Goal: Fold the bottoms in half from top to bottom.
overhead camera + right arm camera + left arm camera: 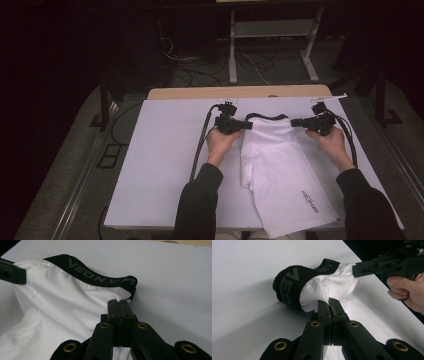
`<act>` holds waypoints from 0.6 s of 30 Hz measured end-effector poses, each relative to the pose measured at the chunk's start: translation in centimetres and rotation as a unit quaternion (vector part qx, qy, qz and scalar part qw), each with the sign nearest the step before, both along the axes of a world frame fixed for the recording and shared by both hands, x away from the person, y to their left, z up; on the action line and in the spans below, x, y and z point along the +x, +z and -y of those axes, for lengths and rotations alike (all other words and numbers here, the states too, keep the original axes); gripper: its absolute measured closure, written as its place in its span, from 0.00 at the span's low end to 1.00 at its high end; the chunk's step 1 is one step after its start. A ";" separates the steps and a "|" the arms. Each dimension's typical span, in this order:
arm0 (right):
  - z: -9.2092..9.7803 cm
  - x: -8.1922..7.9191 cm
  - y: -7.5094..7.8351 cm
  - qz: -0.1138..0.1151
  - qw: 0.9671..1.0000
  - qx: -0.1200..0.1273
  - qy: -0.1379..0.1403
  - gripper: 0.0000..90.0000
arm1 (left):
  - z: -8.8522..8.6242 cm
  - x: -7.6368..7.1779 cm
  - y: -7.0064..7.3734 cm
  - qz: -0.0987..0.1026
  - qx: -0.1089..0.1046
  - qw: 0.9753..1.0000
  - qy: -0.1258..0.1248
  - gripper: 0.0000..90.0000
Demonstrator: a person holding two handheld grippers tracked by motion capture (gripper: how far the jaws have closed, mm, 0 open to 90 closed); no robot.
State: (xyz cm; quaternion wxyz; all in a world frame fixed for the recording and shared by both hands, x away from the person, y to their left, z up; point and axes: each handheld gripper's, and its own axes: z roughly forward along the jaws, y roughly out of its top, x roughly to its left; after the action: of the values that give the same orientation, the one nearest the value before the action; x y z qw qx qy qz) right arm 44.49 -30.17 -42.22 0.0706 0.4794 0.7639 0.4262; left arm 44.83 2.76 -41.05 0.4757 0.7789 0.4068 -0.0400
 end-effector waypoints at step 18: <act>0.5 -3.9 0.2 0.016 0.999 0.043 0.003 0.98 | -0.4 -3.4 0.8 0.004 -0.002 1.000 -0.013 0.97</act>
State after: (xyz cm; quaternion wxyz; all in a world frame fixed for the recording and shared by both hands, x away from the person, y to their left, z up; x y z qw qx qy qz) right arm 40.56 -30.69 -41.98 0.0604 0.4733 0.7448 0.4666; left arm 41.39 3.14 -40.28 0.4787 0.7831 0.3947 -0.0436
